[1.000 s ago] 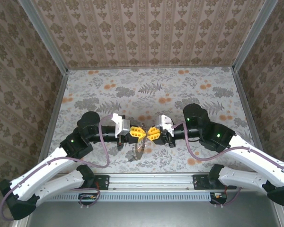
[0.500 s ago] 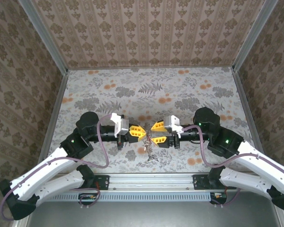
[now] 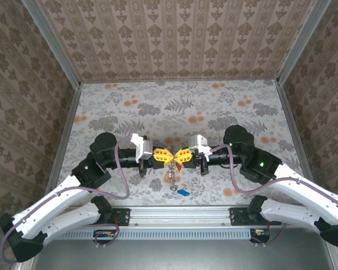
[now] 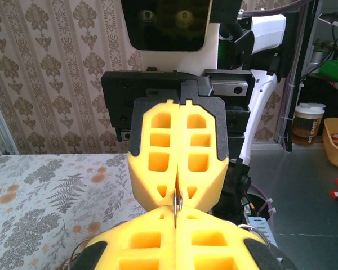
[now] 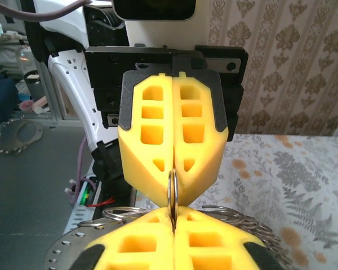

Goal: Put the keys on the keyring

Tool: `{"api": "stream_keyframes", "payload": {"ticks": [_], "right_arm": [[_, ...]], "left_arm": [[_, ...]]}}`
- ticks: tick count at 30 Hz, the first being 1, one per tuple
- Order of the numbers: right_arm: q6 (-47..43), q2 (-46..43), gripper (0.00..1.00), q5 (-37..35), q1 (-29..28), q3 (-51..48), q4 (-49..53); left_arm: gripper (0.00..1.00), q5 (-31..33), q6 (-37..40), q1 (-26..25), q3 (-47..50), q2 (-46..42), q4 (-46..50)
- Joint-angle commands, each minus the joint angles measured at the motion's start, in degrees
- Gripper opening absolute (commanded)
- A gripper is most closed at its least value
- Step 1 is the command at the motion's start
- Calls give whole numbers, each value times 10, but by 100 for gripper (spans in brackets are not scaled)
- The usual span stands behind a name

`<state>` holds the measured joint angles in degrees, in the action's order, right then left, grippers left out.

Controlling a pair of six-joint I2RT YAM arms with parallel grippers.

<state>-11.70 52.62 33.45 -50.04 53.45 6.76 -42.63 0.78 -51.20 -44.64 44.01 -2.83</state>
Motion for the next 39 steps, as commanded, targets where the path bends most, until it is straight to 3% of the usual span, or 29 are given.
{"api": "stream_keyframes", "payload": {"ticks": [1,4,7,9,17,29,34,38,39], "right_arm": [[-5,8,0,-14,-2,10,0],[-20,1,0,-61,-2,14,27],[-35,2,0,-102,-3,24,58],[-44,4,0,-116,-4,30,76],[-65,16,0,-131,-22,41,101],[-81,40,0,-138,-41,58,130],[-83,42,0,-138,-44,60,129],[-79,47,0,-134,-44,65,134],[-78,46,4,-130,-44,63,133]], "left_arm": [[0,-5,-2,-2,-9,-5,-9],[4,54,41,-7,-43,-4,98],[28,154,85,-25,-86,14,210],[35,197,105,-44,-106,27,252],[37,254,129,-77,-130,61,282],[25,265,145,-85,-149,84,298],[0,257,148,-87,-151,88,306],[0,237,152,-87,-152,85,306],[0,226,152,-87,-149,81,301]]}}
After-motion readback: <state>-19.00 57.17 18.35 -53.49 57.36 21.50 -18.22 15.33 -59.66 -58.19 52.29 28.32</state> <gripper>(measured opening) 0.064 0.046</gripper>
